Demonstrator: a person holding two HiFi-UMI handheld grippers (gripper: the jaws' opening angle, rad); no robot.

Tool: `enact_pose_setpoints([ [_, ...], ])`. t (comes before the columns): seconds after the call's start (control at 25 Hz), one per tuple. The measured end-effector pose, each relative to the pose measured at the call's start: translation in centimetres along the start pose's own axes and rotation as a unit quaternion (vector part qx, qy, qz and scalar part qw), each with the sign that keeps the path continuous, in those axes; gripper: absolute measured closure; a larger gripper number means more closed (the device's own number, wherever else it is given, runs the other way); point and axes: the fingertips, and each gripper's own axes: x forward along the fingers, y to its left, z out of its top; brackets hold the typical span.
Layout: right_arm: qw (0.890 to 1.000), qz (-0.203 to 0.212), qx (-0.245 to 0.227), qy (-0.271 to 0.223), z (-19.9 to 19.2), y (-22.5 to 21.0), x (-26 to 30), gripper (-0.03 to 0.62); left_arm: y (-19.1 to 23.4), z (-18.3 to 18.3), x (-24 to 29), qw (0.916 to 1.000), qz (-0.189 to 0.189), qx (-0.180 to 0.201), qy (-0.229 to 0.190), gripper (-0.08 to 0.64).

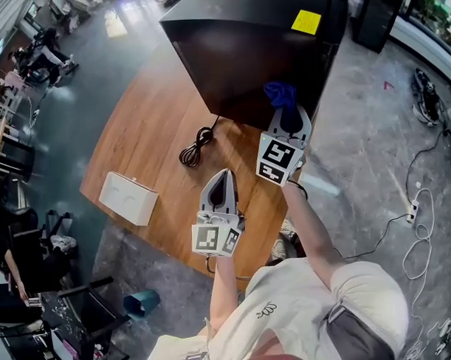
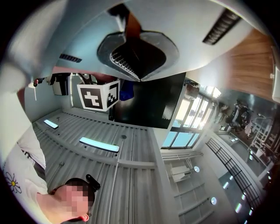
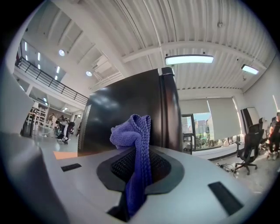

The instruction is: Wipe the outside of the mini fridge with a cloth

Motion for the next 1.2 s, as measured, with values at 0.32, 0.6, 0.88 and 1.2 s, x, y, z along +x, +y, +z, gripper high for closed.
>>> enact_pose_setpoints([
  [0.32,1.0,-0.027,0.001,0.007,-0.3,-5.2,-2.0,0.531,-2.8,0.2,1.8,0.9989,-0.042,-0.018,-0.012,0.555],
  [0.6,0.998,-0.054,-0.01,0.01,-0.7,-8.2,-2.3,0.531,-2.4,0.1,2.0,0.9988,-0.04,-0.026,-0.014,0.555],
  [0.88,0.998,-0.055,0.012,0.022,-1.2,-9.6,-2.9,0.531,-2.0,-0.5,2.3,0.9987,-0.028,-0.039,-0.016,0.555],
  [1.2,0.997,0.071,0.024,0.007,-0.2,-1.5,-5.8,0.531,-0.4,-0.9,2.4,0.9991,-0.007,-0.04,-0.011,0.555],
])
